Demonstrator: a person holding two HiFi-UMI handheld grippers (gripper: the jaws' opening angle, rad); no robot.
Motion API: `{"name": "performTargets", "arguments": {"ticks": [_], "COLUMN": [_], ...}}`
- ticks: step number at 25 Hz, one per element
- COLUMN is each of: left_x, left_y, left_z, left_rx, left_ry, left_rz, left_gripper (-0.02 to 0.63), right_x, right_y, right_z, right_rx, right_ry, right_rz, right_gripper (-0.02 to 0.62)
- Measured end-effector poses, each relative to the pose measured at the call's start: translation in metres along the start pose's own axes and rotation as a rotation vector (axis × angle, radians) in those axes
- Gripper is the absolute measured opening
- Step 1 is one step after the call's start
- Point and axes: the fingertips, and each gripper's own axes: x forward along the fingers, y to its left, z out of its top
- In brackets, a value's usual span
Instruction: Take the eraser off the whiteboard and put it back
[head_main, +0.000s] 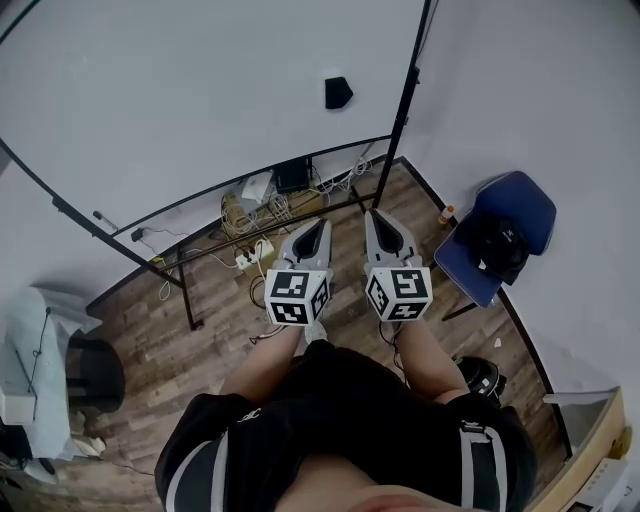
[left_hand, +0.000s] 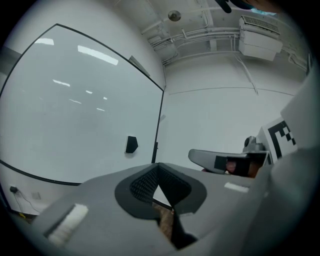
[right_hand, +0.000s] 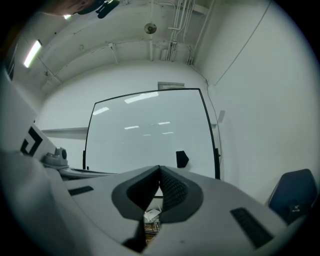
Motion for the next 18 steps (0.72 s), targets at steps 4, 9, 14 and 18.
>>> {"name": "performTargets", "arguments": {"ticks": [4,9,14,18], "left_x": [0.026,0.062,0.091,0.109], "left_y": [0.026,0.056,0.084,0.107], "left_z": [0.012,0.024,0.028,0.026], "left_rx": [-0.006,-0.02,-0.021,-0.027], "left_ry": [-0.001,-0.005,-0.015,-0.006], "left_rz": [-0.001,-0.01,-0.011,0.006], "left_gripper": [0.009,0.009,0.009,0.009], "right_x": [0.037,0.084,0.126,0.156], "right_y": [-0.006,-0.019,-0.03,-0.033], "right_z": [0.004,0.01,0.008,0.005], "right_rx": [-0.004,-0.011,-0.011,-0.012], "right_ry": [0.004,0.0,-0.004,-0.008], "right_rz": [0.002,-0.007,-0.013,0.0], "right_gripper": [0.006,0.006,0.006,0.006]}}
